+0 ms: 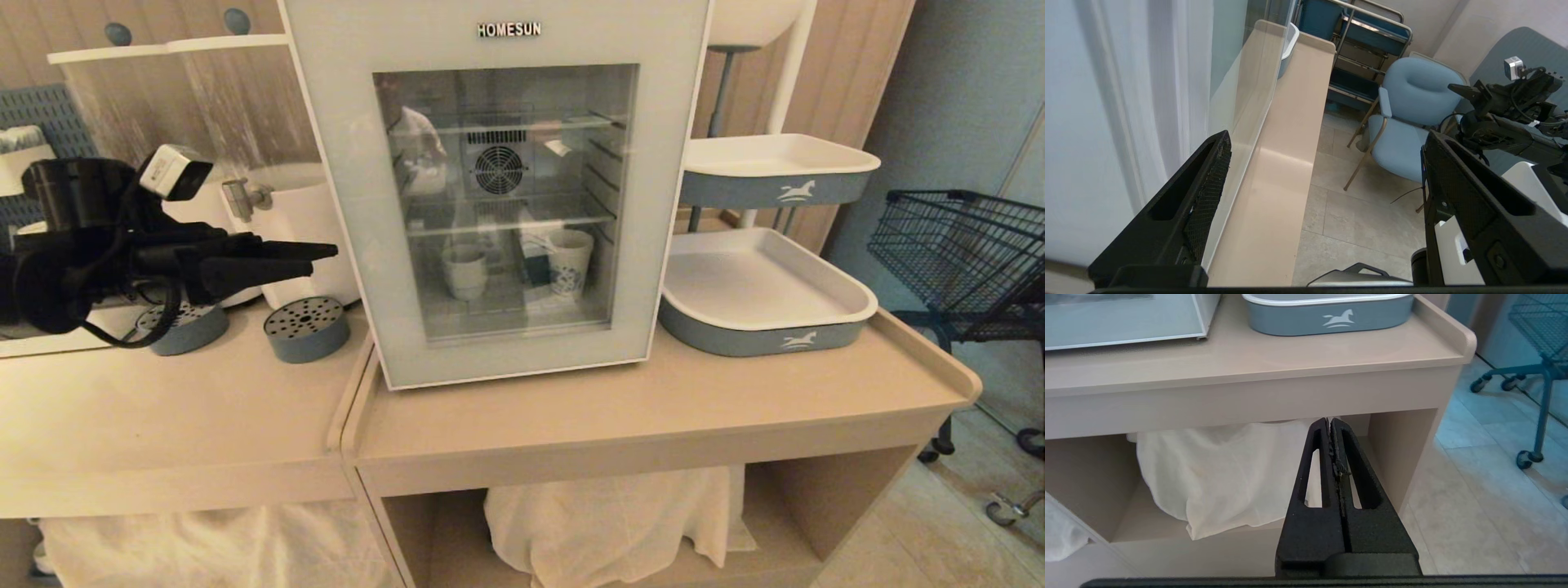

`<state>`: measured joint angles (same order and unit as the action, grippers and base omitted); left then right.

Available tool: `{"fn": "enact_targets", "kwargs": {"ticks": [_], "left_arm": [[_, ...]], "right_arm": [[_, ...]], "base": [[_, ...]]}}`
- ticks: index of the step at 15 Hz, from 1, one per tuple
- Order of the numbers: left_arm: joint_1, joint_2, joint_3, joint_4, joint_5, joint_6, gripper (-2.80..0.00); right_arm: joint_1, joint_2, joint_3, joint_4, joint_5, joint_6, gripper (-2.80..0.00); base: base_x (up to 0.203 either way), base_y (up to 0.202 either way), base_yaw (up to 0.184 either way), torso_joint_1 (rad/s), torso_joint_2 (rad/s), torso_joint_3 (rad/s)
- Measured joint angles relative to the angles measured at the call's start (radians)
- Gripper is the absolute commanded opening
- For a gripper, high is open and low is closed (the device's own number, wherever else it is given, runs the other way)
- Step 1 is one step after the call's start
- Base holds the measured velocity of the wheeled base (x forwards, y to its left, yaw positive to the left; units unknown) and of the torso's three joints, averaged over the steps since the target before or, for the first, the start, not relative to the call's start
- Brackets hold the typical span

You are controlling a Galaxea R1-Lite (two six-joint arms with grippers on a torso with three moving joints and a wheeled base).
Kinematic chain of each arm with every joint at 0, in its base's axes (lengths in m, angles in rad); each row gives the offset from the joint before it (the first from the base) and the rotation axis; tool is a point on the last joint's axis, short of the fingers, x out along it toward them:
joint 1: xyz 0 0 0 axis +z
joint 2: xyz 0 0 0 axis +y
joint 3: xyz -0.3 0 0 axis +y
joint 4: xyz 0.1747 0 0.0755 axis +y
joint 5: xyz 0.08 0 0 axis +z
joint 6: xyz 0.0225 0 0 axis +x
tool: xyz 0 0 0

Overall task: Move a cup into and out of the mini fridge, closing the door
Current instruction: Open the freezer door

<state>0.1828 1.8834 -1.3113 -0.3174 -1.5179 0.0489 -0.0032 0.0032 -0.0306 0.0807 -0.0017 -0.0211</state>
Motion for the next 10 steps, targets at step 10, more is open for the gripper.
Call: {"fn": "enact_targets", "kwargs": {"ticks": [10], "left_arm": [[-0.006, 0.064, -0.043, -0.03, 0.087, 0.004, 0.0]], "right_arm": [[0.0, 0.0, 0.0, 0.001, 0.0, 0.0, -2.8]], "base": [[0.0, 0.0, 0.0, 0.0, 0.0, 0.0]]}}
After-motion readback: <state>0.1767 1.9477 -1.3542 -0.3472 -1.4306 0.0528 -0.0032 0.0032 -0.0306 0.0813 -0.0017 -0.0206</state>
